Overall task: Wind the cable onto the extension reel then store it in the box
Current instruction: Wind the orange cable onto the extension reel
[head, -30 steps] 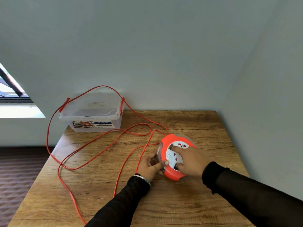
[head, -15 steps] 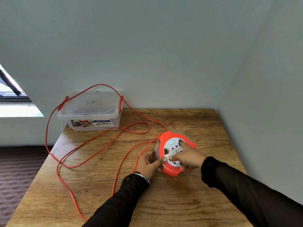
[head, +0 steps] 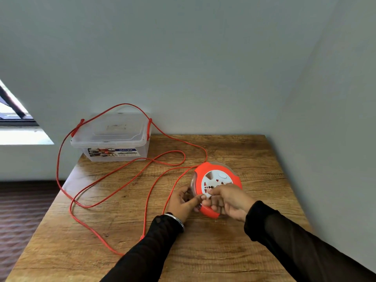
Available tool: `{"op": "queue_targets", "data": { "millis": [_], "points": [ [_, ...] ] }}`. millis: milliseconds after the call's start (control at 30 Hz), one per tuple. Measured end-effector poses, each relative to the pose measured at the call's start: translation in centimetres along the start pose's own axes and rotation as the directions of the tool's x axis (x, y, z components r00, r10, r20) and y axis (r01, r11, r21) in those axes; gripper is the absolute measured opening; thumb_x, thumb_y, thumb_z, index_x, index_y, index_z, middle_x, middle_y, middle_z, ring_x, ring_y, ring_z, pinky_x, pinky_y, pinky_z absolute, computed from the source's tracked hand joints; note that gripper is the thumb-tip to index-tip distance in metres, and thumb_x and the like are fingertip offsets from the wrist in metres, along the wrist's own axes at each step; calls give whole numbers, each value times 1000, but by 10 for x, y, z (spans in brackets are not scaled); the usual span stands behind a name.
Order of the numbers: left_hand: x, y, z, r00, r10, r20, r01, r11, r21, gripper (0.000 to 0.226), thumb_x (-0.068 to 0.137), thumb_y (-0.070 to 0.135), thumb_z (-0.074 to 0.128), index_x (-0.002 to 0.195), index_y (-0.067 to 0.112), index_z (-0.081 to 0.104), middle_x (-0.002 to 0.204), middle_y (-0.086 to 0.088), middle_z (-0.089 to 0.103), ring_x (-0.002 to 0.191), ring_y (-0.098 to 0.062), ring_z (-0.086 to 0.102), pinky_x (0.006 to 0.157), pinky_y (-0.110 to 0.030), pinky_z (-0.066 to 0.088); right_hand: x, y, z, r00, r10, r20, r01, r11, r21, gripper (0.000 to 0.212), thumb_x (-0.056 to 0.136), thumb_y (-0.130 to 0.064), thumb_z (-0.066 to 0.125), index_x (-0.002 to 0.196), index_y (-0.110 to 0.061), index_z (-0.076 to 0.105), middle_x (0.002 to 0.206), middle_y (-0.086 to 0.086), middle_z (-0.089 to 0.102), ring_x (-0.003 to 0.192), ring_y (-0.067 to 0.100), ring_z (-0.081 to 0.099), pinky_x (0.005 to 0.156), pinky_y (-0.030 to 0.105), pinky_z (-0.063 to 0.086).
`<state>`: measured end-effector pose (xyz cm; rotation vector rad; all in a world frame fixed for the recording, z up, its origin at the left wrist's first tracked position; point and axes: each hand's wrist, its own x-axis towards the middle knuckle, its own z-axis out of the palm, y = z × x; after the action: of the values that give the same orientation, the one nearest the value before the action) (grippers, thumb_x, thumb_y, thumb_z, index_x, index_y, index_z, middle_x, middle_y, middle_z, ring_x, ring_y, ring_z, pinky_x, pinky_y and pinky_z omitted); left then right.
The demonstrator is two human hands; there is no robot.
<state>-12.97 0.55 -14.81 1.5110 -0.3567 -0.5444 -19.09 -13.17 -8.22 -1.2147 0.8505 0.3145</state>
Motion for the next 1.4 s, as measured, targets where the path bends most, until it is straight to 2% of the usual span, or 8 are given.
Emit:
{"op": "queue_targets", "data": {
  "millis": [100,167,267,367,467,900,1233,1400],
  "points": [
    [0,0,1,999,-32,0,32,999,-23,21,75,1,73,91,-8,61,72,-19,64,49,-21,58,46,-27,51,-12,-8,-9,1000,-15,-24,6,943,-332,28,89,-18,61,110,-1,55,87,10,70,52,13,67,41,20,44],
    [0,0,0,999,-49,9,50,998,-31,23,75,2,74,93,-7,62,74,-18,65,49,-20,59,47,-27,52,-21,-17,-17,993,-119,-9,86,766,-637,30,84,-23,67,109,-11,54,102,7,69,60,13,65,47,22,44],
    [2,-1,0,998,-68,15,68,996,-53,25,75,1,74,97,-5,63,78,-19,66,54,-25,60,47,-28,52,-26,-27,-30,891,-430,146,211,108,-971,44,85,-24,63,127,-25,48,123,2,56,92,17,60,71,30,50],
    [3,-2,0,997,-76,32,78,995,-59,31,75,0,73,101,-10,60,82,-22,65,61,-29,60,48,-28,53,-22,-32,-40,776,-403,484,288,-456,-842,47,89,-17,57,131,-35,46,143,4,37,116,25,51,83,36,50],
    [4,-2,-2,994,-92,56,95,994,-59,32,75,0,74,101,-11,60,83,-21,66,55,-24,62,46,-26,53,-19,-40,-47,761,-177,624,382,-655,-651,50,93,-19,53,134,-44,40,153,6,22,119,33,47,83,42,51],
    [10,-3,-5,986,-150,77,155,985,-73,34,70,7,79,94,-10,62,75,-15,67,53,-20,63,45,-26,53,3,-61,-30,768,122,629,456,-793,-404,39,95,-33,50,132,-43,45,128,14,46,93,37,56,60,34,41],
    [5,4,1,995,-97,22,99,986,-132,38,65,14,77,99,1,66,76,-16,68,55,-19,61,46,-25,51,16,-29,-39,750,-334,570,253,-652,-715,59,82,-28,58,133,-42,34,96,6,65,75,24,59,45,26,22],
    [-3,-3,19,985,-106,-135,66,960,-274,33,72,-6,74,102,2,63,59,1,63,48,-7,53,43,-21,47,18,-8,-35,668,-656,351,157,-336,-929,59,81,-40,49,135,-48,28,98,0,63,84,21,63,59,32,41]
  ]
}}
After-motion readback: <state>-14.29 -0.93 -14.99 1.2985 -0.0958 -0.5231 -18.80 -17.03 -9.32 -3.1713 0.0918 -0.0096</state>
